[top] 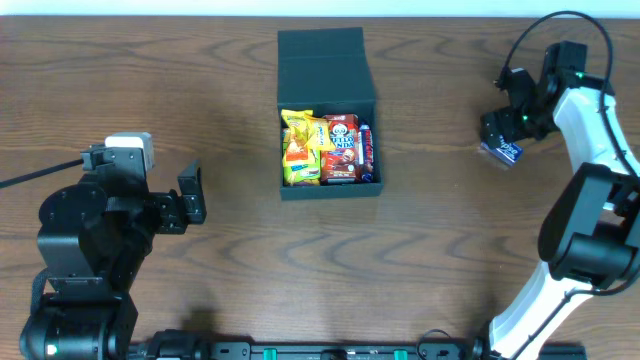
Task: Pack container
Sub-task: 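Move the right gripper to the blue Eclipse tin and grasp it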
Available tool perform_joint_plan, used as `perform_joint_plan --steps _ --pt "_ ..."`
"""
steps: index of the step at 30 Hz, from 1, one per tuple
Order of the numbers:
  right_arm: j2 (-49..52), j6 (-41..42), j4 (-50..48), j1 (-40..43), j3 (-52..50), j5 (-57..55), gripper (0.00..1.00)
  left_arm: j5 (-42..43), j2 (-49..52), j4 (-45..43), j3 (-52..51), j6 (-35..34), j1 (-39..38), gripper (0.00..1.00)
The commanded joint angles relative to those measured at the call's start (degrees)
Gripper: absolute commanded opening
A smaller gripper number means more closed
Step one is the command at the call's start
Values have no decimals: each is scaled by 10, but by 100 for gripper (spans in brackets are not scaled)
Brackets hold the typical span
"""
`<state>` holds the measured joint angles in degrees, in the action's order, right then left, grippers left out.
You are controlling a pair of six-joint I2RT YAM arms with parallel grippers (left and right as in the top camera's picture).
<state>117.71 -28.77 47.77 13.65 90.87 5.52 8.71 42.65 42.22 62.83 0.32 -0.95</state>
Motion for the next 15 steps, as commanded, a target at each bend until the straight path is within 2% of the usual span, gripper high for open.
perform_joint_plan --steps 1,11,15 --pt "-3 -41 -21 4 -26 22 99 -3 1 0 8 10 3 95" --pt "-3 -46 -113 23 -101 21 99 -3 1 0 8 10 3 95" --pt "-1 -47 -126 25 -115 20 95 -3 1 0 8 10 3 95"
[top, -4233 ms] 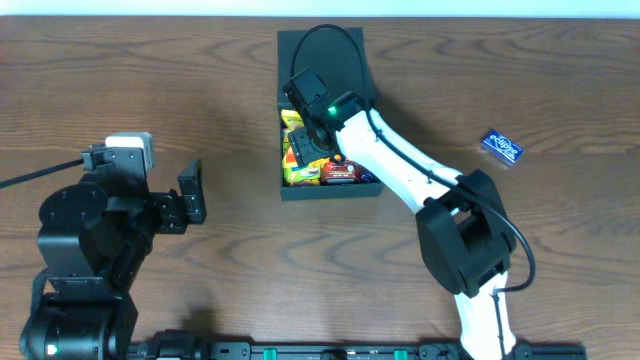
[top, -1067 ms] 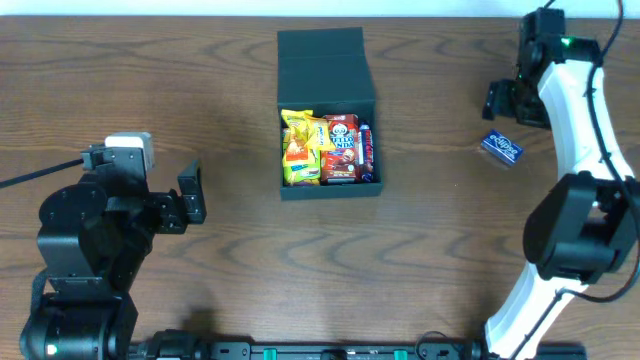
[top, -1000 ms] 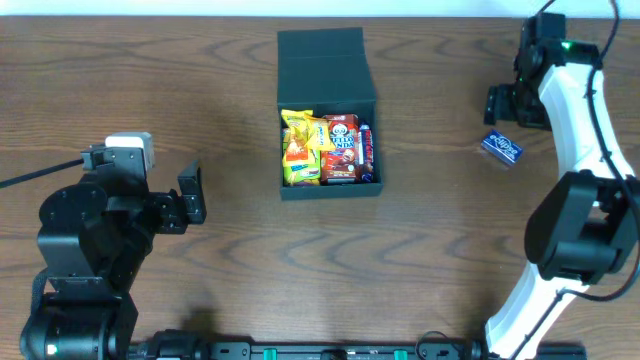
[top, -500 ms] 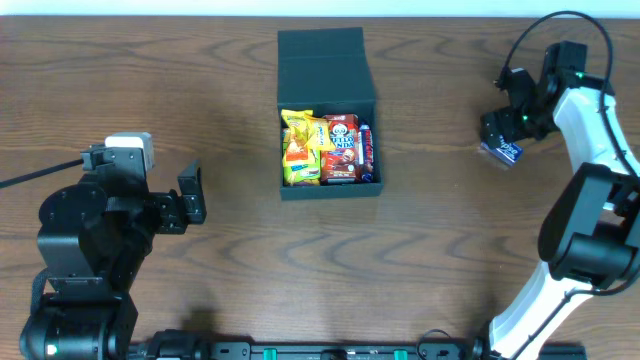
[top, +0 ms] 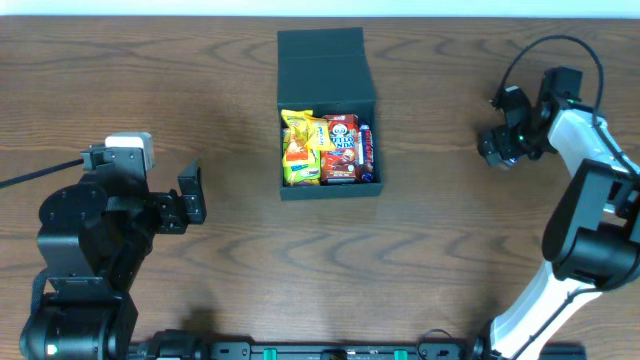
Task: Pack container
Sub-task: 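Move the right gripper to the blue Eclipse tin and grasp it, then place the Eclipse tin upright into the box and withdraw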
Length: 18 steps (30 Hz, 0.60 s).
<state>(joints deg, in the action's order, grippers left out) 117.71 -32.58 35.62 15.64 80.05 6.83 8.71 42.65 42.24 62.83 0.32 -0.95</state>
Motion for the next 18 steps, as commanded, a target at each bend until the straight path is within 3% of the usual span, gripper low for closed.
perform_joint_plan --steps 1,6,15,18 --pt "2 -9 -5 6 -7 7 92 -3 1 0 8 10 3 95" --pt "18 -9 -7 6 -7 7 69 -3 1 0 8 10 3 95" --pt "22 18 -7 6 -7 7 45 -3 1 0 8 10 3 95" --pt "22 42 -7 5 -7 12 25 -3 1 0 8 10 3 95"
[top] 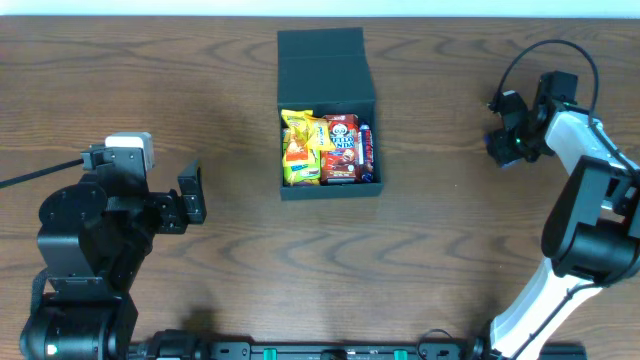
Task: Pack container
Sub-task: 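Place the Eclipse tin upright into the box and withdraw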
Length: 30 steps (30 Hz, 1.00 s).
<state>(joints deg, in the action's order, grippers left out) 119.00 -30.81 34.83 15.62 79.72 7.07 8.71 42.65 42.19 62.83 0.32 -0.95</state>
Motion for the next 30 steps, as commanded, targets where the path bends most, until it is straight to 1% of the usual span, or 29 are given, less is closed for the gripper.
perform_joint_plan --steps 1,6,10,12,15,19,24,26,27,30 --pt "9 32 1 4 -4 9 24 -3 1 0 8 10 3 95" --pt "9 99 3 -9 -2 16 22 -3 1 0 8 10 3 95" --pt "5 161 7 -30 11 71 19 -3 1 0 8 10 3 95" --pt "1 204 9 -46 27 111 16 -3 1 0 8 10 3 95" --pt "-3 244 14 -70 56 165 12 -3 1 0 8 10 3 95" --pt "-4 330 23 -130 124 210 5 -3 1 0 8 10 3 95" --pt "-4 383 22 -212 175 223 6 -3 1 0 8 10 3 95" --pt "-4 403 22 -241 182 223 8 -3 1 0 8 10 3 95" --pt "-4 418 21 -256 182 222 10 -3 1 0 8 10 3 95" --pt "-4 479 35 -305 182 188 11 -3 1 0 8 10 3 95"
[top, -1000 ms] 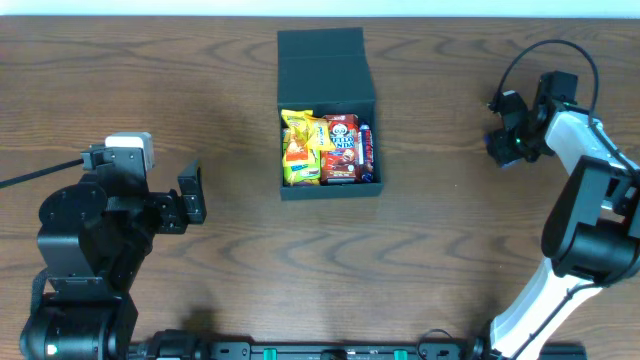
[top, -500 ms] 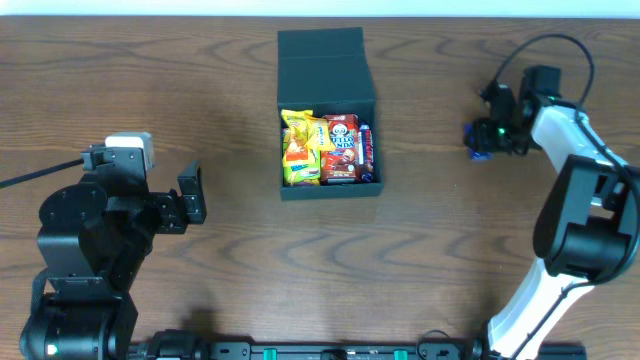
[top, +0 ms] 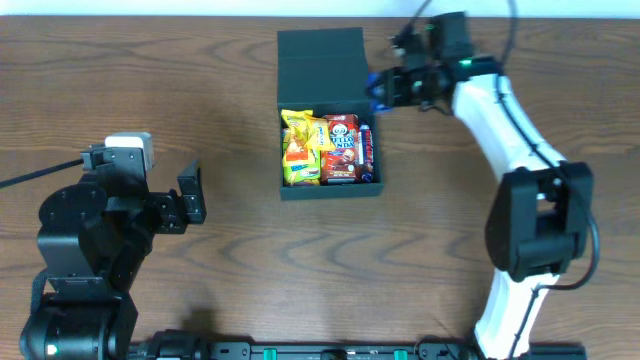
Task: Pack container
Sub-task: 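Place the Eclipse tin upright into the box and withdraw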
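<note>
The black container (top: 372, 182) stands in the middle of the table with its lid (top: 322, 62) folded back flat behind it. Inside lie a yellow snack bag (top: 300, 148), a red packet (top: 340, 150) and a dark blue wrapper (top: 366, 148) along the right wall. My right gripper (top: 385, 88) hovers just off the lid's right edge, behind the container's back right corner, shut on a small blue packet (top: 375, 84) that peeks out at its tip. My left gripper (top: 190, 195) stays far left of the container, open and holding nothing.
The left arm's base (top: 85, 250) fills the lower left. The right arm's white links (top: 505, 115) stretch from the lower right up across the table's right side. A cable (top: 40, 172) runs off the left edge.
My right gripper, with the blue packet in it, has moved from the far right of the table over to the lid's right edge, beside the container. The left arm has not moved.
My right gripper was down on a blue packet at the far right of the table. At the two later moments it stood there with the packet in its fingers, slightly turned. Now it holds the packet beside the container's back right corner. My left arm stayed still throughout.
</note>
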Available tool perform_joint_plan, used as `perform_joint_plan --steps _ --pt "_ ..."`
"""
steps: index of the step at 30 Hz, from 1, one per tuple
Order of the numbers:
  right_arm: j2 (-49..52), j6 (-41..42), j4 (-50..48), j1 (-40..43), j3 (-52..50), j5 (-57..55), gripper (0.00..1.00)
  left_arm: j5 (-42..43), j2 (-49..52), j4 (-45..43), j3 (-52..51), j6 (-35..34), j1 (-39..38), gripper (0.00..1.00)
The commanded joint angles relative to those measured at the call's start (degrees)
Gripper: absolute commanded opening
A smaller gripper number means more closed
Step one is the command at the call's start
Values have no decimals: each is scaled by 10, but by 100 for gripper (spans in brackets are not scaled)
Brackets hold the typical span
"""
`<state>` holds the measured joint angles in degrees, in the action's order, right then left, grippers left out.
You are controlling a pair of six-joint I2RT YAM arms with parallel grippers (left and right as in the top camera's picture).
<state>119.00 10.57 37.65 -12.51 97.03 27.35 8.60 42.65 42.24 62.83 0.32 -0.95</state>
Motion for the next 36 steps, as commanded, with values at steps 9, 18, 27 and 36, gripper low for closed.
perform_joint_plan --steps 9,18,27,36 --pt "-4 141 105 -113 9 -171 12 -2 1 0 8 10 3 95" --pt "-4 177 152 -131 9 -257 12 -2 1 0 8 10 3 95" --pt "-4 177 145 -130 9 -259 47 -2 1 0 8 10 3 95" --pt "-6 166 157 -130 42 -254 62 -2 1 0 8 10 3 95"
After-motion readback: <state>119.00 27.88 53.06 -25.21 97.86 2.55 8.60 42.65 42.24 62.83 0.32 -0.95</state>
